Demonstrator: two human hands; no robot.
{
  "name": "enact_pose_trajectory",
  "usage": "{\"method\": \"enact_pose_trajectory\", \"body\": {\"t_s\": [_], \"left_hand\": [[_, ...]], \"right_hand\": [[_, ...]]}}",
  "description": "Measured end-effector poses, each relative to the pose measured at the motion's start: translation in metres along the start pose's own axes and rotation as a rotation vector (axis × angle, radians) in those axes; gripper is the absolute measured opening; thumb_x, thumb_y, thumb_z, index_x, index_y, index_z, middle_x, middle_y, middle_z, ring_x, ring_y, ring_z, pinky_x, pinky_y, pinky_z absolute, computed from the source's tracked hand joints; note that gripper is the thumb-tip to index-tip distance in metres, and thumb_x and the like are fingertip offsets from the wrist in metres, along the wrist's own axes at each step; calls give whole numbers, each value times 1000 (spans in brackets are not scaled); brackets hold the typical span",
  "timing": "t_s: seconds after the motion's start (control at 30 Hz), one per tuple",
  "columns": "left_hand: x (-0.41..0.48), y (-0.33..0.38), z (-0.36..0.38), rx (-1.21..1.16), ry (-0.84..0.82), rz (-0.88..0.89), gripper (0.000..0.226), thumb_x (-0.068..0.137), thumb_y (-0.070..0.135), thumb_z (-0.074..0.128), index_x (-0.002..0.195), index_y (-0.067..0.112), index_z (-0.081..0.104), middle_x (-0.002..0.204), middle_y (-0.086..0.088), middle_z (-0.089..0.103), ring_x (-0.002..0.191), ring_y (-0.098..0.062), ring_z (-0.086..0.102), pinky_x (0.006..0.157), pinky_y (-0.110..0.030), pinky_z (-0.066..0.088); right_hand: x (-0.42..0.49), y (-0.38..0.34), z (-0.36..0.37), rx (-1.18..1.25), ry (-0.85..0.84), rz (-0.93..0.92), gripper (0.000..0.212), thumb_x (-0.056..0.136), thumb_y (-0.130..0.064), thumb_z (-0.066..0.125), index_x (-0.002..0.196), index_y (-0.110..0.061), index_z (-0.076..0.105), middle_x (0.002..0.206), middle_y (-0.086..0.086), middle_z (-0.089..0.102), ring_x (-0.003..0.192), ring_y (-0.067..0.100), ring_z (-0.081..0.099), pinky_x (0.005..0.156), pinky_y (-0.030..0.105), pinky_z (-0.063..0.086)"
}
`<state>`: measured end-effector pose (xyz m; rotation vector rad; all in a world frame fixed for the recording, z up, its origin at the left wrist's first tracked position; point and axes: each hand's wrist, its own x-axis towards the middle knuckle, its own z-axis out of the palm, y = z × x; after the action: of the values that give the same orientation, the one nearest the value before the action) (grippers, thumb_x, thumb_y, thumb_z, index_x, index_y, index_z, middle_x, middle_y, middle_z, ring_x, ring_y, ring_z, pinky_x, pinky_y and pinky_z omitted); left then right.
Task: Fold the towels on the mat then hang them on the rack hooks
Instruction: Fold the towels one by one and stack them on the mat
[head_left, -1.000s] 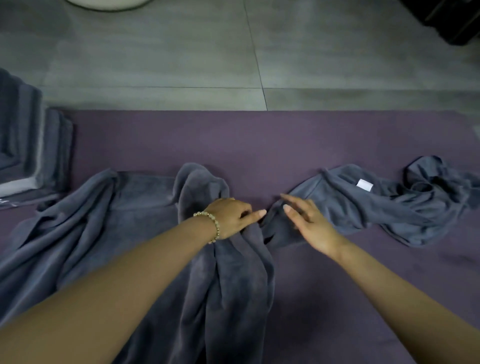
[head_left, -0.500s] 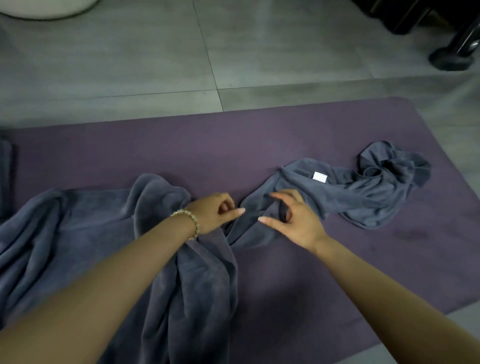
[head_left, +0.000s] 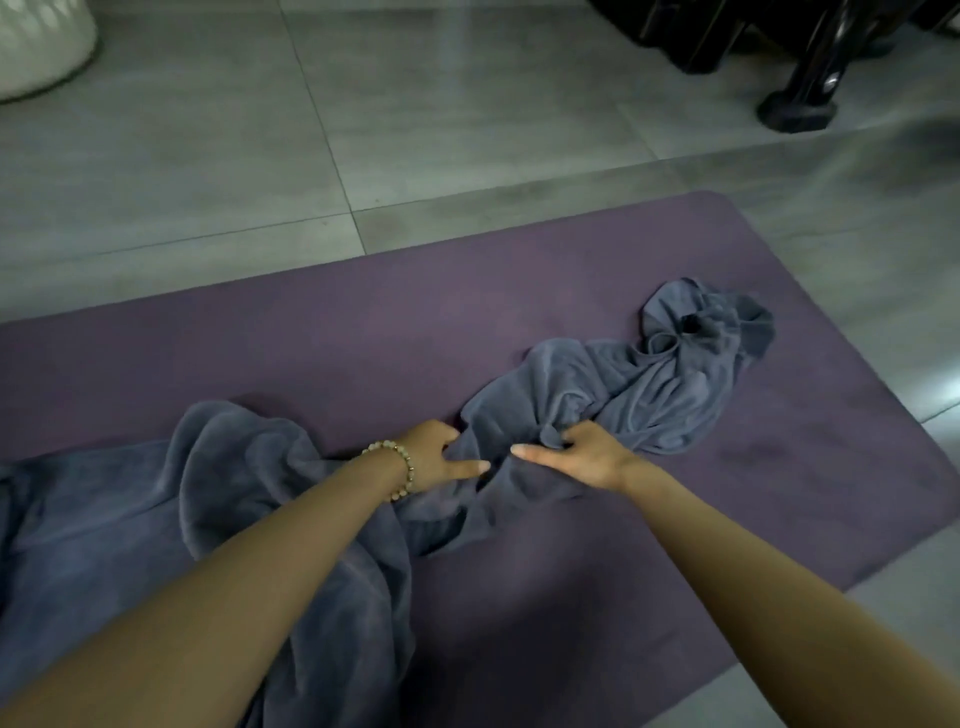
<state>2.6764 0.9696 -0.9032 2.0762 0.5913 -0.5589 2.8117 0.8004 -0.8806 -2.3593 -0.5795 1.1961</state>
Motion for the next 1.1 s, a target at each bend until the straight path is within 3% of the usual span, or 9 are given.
{"method": "enact_pose_trajectory", "body": {"t_s": [0.1, 0.23, 0.4, 0.5, 0.57, 0.67, 0.77, 0.9, 1.1], "left_hand": [[9, 43, -4, -378, -41, 19, 18, 91, 35, 59, 84, 19, 54, 80, 1, 55, 52, -8, 51, 53, -20, 48], [31, 127, -23, -648, 17, 181, 12, 100, 19, 44, 109, 16, 51, 107, -7, 53, 53, 1, 63, 60, -13, 52], [40, 233, -58, -843, 39, 368, 39, 104, 24, 29, 136, 6, 42, 136, -9, 49, 125, -23, 51, 92, -24, 41], [55, 231, -55, -648, 179, 363, 37, 102, 23, 38, 134, 7, 47, 137, -11, 52, 121, -20, 53, 88, -21, 37], [60, 201, -44, -460, 256, 320, 36, 100, 21, 44, 131, 4, 51, 133, -12, 55, 123, -22, 52, 87, -16, 36], [52, 133, -24, -367, 213, 161, 40, 97, 25, 51, 131, 4, 51, 134, -8, 54, 125, -20, 50, 89, -12, 32], [32, 56, -15, -146, 177, 60, 48, 92, 36, 57, 133, 12, 49, 138, -4, 50, 125, -17, 48, 101, -19, 32], [-8, -29, -31, 382, 144, -13, 60, 85, 60, 53, 131, 21, 49, 135, 2, 50, 125, -19, 47, 106, -31, 35], [-45, -65, -47, 525, 19, -165, 43, 85, 65, 49, 89, 22, 52, 82, 5, 55, 83, -17, 55, 75, -26, 41]], "right_hand": [[-15, 3, -16, 465, 108, 21, 47, 77, -49, 70, 54, -17, 45, 43, 0, 44, 41, 12, 49, 48, 23, 41], [-25, -25, -71, 808, 275, -115, 39, 89, -49, 57, 93, -10, 63, 59, 6, 63, 60, 18, 68, 61, 29, 59], [-41, -47, -153, 790, 668, -399, 39, 98, -42, 44, 95, -9, 64, 81, 5, 72, 81, 14, 70, 73, 23, 55], [-25, -34, -151, 603, 618, -337, 30, 98, -32, 49, 121, -15, 57, 105, 6, 68, 98, 17, 62, 79, 26, 48], [-10, -20, -128, 563, 504, -220, 52, 97, -29, 51, 145, -16, 34, 118, 0, 58, 114, 20, 55, 93, 33, 46], [0, -6, -84, 542, 359, -143, 72, 96, -30, 54, 153, -20, 12, 149, 1, 36, 138, 20, 35, 111, 34, 34], [4, -4, -46, 333, 393, -196, 70, 93, -28, 59, 151, -15, 20, 154, 4, 26, 142, 18, 27, 115, 27, 23], [3, -9, 7, 201, 293, -237, 60, 91, -27, 63, 143, -13, 37, 146, 7, 38, 127, 18, 45, 108, 25, 33], [1, -26, 73, 192, -23, -182, 34, 91, -28, 62, 119, -8, 59, 100, 1, 57, 72, 1, 50, 71, 14, 41]]}}
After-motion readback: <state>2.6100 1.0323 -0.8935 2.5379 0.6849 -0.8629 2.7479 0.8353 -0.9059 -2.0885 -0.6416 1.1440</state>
